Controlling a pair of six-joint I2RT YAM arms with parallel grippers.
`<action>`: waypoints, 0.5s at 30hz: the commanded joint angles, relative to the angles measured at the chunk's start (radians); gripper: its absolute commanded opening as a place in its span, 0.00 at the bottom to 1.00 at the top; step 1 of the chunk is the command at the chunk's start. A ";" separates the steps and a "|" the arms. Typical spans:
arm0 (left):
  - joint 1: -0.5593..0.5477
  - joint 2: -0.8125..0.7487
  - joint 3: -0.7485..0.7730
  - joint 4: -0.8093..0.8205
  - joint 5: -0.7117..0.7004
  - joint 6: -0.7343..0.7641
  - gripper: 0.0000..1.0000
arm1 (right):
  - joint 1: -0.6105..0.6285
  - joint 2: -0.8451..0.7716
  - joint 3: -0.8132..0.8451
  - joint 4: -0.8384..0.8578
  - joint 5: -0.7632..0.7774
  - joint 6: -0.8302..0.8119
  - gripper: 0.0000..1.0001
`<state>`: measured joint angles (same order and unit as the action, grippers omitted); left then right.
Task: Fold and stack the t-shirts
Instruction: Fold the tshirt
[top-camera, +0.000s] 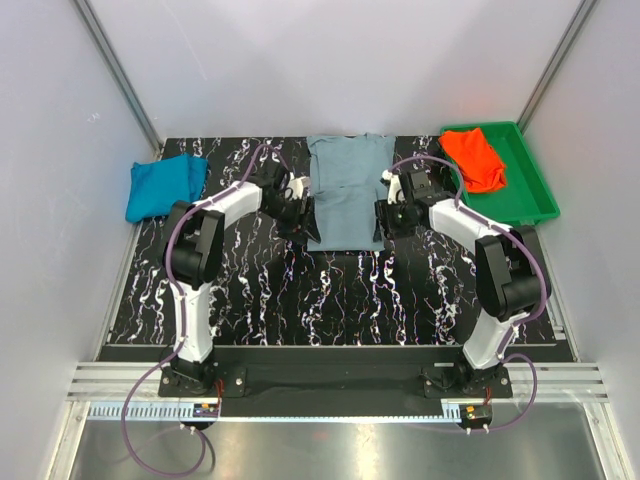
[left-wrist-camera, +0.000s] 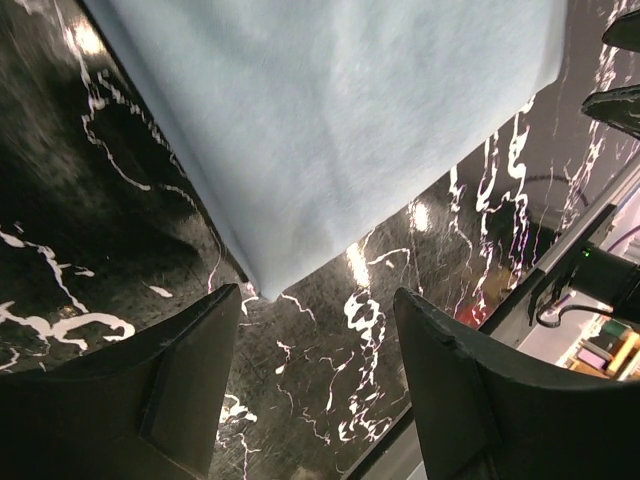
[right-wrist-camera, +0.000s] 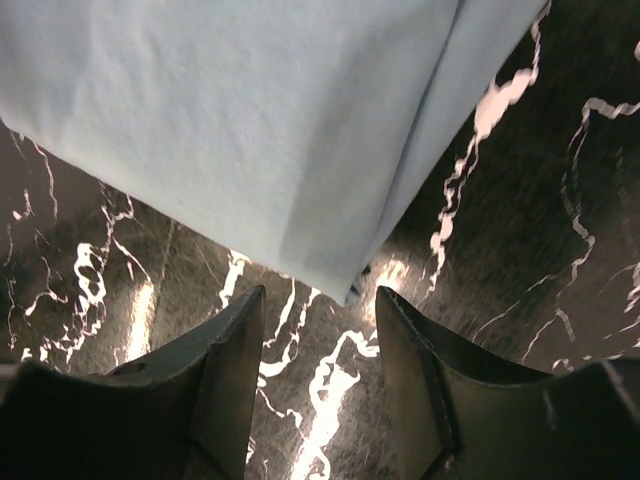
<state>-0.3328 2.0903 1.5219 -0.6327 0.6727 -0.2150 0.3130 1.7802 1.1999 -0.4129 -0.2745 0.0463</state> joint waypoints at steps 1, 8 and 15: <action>0.001 -0.013 -0.017 0.024 0.031 -0.017 0.67 | -0.005 -0.033 -0.029 0.020 -0.038 0.032 0.55; 0.001 0.013 -0.005 0.014 0.015 -0.012 0.66 | -0.017 0.016 -0.071 0.074 -0.038 0.047 0.52; 0.001 0.037 -0.003 0.024 0.016 -0.012 0.63 | -0.040 0.079 -0.051 0.108 -0.052 0.058 0.49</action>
<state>-0.3328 2.1166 1.5063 -0.6331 0.6735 -0.2184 0.2913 1.8370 1.1271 -0.3496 -0.3004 0.0853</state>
